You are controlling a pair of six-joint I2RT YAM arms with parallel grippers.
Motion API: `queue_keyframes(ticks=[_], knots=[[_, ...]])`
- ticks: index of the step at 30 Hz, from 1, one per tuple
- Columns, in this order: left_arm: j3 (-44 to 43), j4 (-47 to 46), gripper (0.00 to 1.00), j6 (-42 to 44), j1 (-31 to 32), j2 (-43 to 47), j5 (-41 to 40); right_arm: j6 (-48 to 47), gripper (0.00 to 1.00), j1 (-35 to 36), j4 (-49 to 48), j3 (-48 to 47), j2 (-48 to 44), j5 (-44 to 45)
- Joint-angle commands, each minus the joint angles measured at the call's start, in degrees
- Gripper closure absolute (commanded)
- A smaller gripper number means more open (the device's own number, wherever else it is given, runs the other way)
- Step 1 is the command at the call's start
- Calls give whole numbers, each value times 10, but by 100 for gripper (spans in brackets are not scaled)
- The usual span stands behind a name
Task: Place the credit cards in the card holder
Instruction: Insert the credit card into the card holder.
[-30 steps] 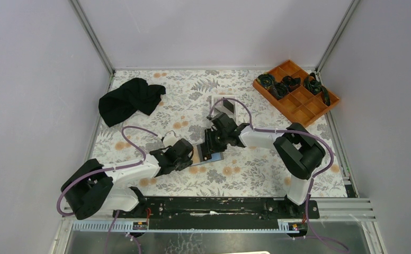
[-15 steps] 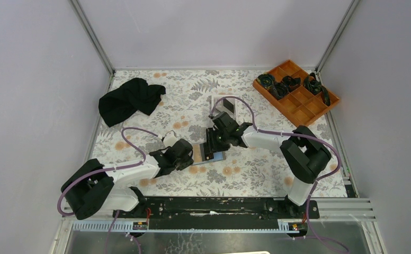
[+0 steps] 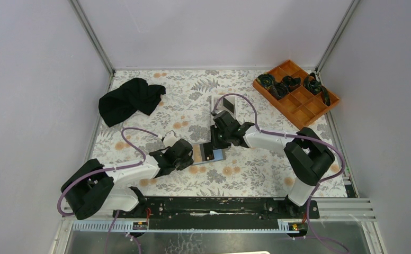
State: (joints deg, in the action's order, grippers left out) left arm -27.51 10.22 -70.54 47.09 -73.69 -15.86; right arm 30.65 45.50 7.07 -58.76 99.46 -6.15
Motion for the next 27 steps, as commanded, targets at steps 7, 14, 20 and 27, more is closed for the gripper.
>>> queue_keyframes(ticks=[7,14,20,27], knots=[[18,30,73,10,-7,-5,8,-7,92,5,11,-4,-12,52],[23,36,73,15,-10,4,9,-3,100,5,8,1,5,49],[30,37,73,17,-13,13,11,5,100,6,-2,12,16,47],[34,33,73,22,-16,13,14,14,100,6,-14,18,25,34]])
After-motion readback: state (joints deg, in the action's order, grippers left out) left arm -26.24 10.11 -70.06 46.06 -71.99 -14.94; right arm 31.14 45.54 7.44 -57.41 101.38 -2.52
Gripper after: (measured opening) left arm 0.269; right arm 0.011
